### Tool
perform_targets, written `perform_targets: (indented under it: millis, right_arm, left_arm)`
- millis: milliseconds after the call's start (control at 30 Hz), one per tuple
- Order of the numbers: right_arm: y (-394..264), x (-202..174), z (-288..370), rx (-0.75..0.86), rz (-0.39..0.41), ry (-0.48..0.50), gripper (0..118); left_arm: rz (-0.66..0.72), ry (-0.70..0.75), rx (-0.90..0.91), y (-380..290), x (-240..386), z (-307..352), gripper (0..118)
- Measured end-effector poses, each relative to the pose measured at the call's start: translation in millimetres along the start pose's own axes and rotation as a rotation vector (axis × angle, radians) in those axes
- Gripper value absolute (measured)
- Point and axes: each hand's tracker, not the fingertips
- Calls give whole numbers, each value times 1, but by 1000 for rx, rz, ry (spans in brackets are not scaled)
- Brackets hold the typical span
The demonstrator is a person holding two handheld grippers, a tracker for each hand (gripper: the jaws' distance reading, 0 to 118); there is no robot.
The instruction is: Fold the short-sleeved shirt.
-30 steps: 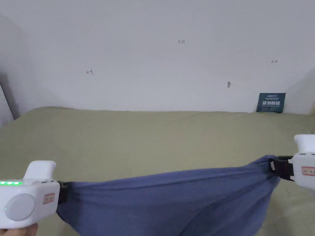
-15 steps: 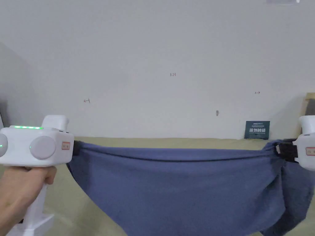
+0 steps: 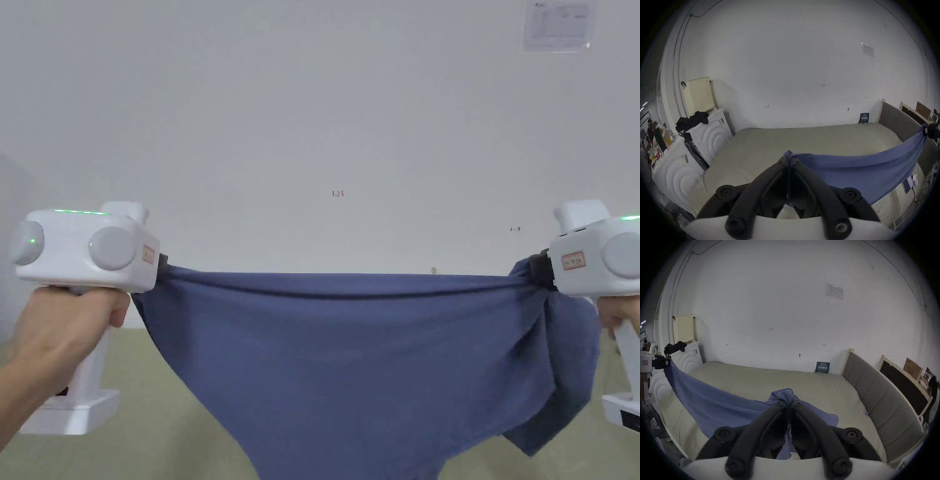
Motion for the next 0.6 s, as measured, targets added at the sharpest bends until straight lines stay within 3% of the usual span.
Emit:
perform_targets:
  millis: [367, 467, 600]
  right_arm:
    - [33, -12, -126, -29, 0, -50, 7]
    - [23, -14, -156, -61, -42, -57, 7]
    - [-10, -18, -185, -101, -50, -64, 7]
  left_arm:
    - [-49, 93, 7, 26, 26, -101, 0]
    - [18, 80, -17, 17, 28, -126, 0]
    - [-8, 74, -53, -11, 36, -156, 0]
